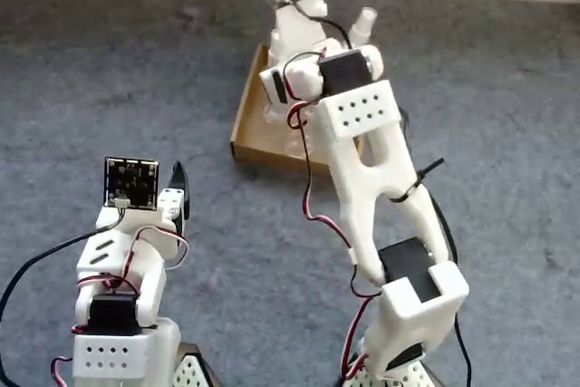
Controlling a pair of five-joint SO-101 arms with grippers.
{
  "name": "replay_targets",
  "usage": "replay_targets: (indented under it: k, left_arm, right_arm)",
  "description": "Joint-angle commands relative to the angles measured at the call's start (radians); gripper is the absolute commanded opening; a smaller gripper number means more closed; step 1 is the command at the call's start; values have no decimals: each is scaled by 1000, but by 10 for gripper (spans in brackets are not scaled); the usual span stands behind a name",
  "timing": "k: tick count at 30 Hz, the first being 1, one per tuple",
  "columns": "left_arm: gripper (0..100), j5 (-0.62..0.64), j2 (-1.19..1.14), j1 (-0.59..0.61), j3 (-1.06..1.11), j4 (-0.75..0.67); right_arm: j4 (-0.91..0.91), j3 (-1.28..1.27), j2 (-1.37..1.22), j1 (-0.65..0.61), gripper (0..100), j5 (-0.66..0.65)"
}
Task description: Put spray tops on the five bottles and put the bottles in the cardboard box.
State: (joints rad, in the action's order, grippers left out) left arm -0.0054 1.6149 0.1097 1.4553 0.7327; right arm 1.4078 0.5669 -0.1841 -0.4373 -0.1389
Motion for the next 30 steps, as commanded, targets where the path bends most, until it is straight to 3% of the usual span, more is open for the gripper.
replay_targets:
  k: [1,8,11,16,24,30]
  left_arm:
    - [89,-8,7,-16,-2,-11]
    - [89,-8,7,-16,-2,-9]
    - [89,-8,7,-16,-2,-8]
    - [91,-8,7,-22,-7,-12]
    - [91,-6,8,-16,-28,-5]
    - [91,-3,8,-22,-24,109]
  right_arm:
    - [101,136,24,8,8,8]
    - [351,394,24,12,3,6]
    - [360,493,39,31,3,9]
    - [360,395,153,87,3,11]
    - [311,-263,607,101,3,12]
    - [-50,-1156,1073,102,3,12]
